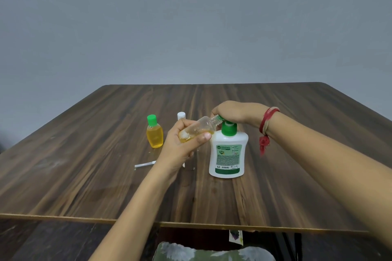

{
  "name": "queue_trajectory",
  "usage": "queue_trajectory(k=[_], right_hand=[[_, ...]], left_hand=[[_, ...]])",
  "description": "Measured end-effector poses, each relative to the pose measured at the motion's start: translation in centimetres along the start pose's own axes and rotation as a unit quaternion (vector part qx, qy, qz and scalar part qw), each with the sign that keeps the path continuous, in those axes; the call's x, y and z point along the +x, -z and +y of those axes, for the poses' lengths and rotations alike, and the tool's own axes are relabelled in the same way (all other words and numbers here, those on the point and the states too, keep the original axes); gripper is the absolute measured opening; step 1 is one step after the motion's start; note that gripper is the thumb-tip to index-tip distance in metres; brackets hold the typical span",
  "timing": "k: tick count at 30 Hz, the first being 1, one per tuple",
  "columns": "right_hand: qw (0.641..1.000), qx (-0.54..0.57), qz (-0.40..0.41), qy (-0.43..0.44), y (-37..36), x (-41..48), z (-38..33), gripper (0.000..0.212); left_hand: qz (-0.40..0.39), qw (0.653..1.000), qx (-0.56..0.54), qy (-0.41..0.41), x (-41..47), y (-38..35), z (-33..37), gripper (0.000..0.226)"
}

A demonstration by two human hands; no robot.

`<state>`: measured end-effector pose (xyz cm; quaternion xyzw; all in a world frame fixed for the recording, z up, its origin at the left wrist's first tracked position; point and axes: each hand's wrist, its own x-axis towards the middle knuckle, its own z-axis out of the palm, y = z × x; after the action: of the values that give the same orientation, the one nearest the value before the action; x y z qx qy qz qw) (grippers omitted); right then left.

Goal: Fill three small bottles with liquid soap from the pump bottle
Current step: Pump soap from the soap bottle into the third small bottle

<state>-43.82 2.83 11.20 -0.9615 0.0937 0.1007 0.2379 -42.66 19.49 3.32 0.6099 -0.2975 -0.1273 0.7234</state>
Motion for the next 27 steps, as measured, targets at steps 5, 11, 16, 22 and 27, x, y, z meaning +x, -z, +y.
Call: queue_trajectory(k=[5,11,16,22,27], right_hand=[[1.000,0.001,0.008,0.002,0.43,-0.41,-0.40,0.020],[1.000,-0.006,0.011,0.002,0.03,-0.28,-0.09,0.018],[1.000,0.020,0.010,-0.014,0.58,-0.04,-0.43,0.019],[1.000,0.018,0.007,-0.002,0.19,-0.10,-0.08,0.020],[0.999,0.027,0.022,-0.001,-0.10,0.14,0.22,0.020]], left_hand=[[0.004,1.000,-0.010,-0.002,-0.02,-0.18,0.03,0.046],[0.000,1.000,-0.002,0.000,-0.04,-0.08,-0.16,0.045],[0.007,1.000,-0.007,-0.006,0.26,-0.18,0.19,0.046],[0.003,1.000,-0.005,0.004,-0.28,-0.29,-0.03,0.047],[0.008,1.000,0.003,0.001,-0.10,-0.12,0.37,0.030]])
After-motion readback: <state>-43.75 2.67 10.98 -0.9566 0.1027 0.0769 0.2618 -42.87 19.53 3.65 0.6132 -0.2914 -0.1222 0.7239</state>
